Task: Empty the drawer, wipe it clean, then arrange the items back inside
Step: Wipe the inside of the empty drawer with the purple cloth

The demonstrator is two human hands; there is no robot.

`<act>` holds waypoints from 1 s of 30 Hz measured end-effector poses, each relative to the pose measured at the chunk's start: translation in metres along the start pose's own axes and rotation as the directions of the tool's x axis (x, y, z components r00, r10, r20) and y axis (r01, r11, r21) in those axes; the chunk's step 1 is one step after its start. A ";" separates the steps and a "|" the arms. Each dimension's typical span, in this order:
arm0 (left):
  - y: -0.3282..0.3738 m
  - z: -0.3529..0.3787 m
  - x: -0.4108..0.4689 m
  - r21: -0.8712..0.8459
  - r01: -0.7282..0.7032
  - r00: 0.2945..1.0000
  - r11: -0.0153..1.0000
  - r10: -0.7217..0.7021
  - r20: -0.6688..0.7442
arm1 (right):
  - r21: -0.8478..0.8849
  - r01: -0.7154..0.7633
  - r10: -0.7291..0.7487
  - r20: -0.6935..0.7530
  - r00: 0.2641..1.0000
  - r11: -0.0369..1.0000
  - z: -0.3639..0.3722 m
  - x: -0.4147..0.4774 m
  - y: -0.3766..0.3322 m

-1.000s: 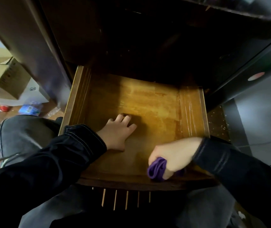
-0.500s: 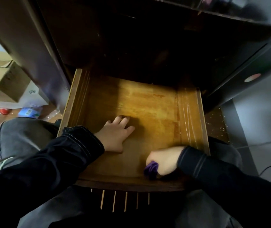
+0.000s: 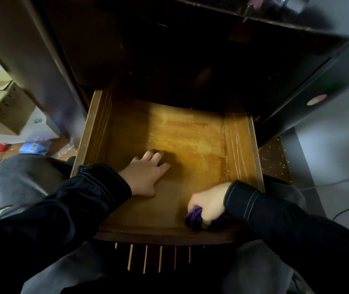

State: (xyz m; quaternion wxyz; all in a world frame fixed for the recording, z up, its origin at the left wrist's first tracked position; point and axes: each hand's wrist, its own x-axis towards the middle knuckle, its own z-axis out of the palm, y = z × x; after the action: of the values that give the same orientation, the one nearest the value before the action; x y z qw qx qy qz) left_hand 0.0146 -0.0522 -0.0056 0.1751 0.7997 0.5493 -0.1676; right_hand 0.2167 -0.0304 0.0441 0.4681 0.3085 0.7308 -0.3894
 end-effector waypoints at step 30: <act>0.046 -0.043 -0.010 -0.929 -0.196 0.975 -0.314 -0.167 -0.149 | 0.500 0.353 0.283 -0.810 0.514 0.791 0.014 -0.062 0.053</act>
State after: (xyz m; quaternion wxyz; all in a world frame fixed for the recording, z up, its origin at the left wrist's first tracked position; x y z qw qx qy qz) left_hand 0.0579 -0.0555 0.0417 0.6893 0.3432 0.4613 0.4407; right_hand 0.2889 -0.0204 0.0827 -0.0896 0.5761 0.7021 -0.4088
